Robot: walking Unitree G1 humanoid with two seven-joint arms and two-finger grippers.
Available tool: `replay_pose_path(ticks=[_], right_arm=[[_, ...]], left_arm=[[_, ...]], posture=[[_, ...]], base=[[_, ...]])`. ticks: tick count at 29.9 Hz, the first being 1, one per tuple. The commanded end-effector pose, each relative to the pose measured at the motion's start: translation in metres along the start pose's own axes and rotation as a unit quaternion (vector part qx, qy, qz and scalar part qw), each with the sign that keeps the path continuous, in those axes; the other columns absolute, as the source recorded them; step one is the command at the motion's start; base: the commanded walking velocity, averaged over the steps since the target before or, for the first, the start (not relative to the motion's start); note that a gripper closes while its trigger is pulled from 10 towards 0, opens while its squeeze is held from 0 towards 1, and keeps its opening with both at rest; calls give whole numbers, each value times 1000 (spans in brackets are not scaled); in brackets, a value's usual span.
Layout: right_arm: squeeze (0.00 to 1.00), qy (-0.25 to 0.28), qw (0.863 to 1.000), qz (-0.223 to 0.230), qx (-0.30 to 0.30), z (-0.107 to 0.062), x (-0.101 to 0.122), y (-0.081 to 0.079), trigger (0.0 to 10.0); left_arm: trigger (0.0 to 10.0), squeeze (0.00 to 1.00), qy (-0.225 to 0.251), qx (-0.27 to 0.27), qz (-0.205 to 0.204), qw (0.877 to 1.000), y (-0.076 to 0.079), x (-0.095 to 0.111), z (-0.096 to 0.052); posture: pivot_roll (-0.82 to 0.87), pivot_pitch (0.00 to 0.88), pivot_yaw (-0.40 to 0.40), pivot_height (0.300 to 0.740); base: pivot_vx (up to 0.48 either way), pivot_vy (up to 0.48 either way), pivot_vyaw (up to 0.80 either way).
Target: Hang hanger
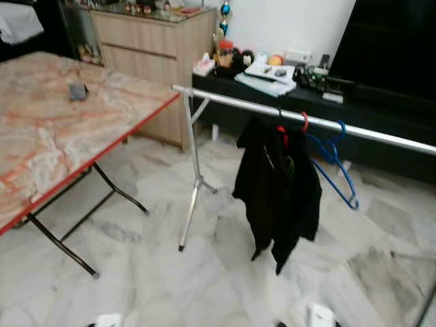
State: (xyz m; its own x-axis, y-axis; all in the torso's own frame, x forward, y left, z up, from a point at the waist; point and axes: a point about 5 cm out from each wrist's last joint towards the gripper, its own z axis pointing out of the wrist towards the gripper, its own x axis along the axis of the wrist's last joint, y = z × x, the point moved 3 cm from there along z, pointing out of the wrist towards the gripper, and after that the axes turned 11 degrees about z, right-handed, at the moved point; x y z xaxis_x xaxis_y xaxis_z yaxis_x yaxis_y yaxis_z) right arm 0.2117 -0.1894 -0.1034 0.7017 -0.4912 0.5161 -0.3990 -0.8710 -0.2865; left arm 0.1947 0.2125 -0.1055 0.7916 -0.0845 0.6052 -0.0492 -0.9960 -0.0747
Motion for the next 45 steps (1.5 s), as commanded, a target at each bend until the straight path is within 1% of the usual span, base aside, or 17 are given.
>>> replay_pose_path(ticks=[1, 10, 26, 32, 37, 38, 39, 41, 43, 45], right_arm=[[0, 2, 1000, -4, 15, 2, 2, -12, 10000], [0, 2, 1000, -4, 15, 2, 1, -12, 10000], [0, 21, 999, -1, 30, 2, 7, -15, 10000], [0, 49, 997, -4, 57, 1, 15, -20, 10000], [0, 82, 994, 13, 65, 0, 23, -21, 10000], [0, 82, 994, 13, 65, 0, 23, -21, 10000], [0, 99, 992, 19, 69, -1, 27, -22, 10000], [0, 106, 992, 21, 71, -2, 29, -22, 10000], [0, 129, 988, 21, 81, -3, 34, -24, 10000], [0, 133, 987, 24, 83, -4, 35, -24, 10000]], left_arm=[[10000, 0, -6, 11, 1, 1000, -9, -5, -2], [10000, 0, -7, 7, 4, 1000, -7, -6, -2], [10000, 0, -5, 8, 2, 1000, -5, -4, -1], [10000, 0, -5, 8, 3, 1000, -4, -3, -1], [10000, 0, -4, 7, 0, 1000, -3, -3, -1], [10000, 0, -4, 7, 0, 1000, -3, -3, -1], [10000, 0, -4, 8, -1, 1000, -3, -3, -1], [10000, 0, -5, 8, -1, 1000, -3, -4, -1], [10000, 0, -6, 9, -2, 1000, -3, -5, -1], [10000, 0, -7, 9, -2, 1000, -3, -5, -1]], posture=[[77, 26, -78, 740], [74, 19, -77, 740], [68, 46, -82, 740], [64, 53, -88, 740], [62, 60, -93, 740], [62, 60, -93, 740], [59, 63, -96, 740], [58, 64, -97, 740], [52, 68, -101, 740], [52, 68, -101, 740]], base=[[289, 0, 0], [289, 0, 0], [288, 0, 0], [46, 0, 0], [0, 0, 0], [0, 0, 0], [0, 0, 0], [0, 0, 0], [0, 0, 0], [0, 0, 0]])
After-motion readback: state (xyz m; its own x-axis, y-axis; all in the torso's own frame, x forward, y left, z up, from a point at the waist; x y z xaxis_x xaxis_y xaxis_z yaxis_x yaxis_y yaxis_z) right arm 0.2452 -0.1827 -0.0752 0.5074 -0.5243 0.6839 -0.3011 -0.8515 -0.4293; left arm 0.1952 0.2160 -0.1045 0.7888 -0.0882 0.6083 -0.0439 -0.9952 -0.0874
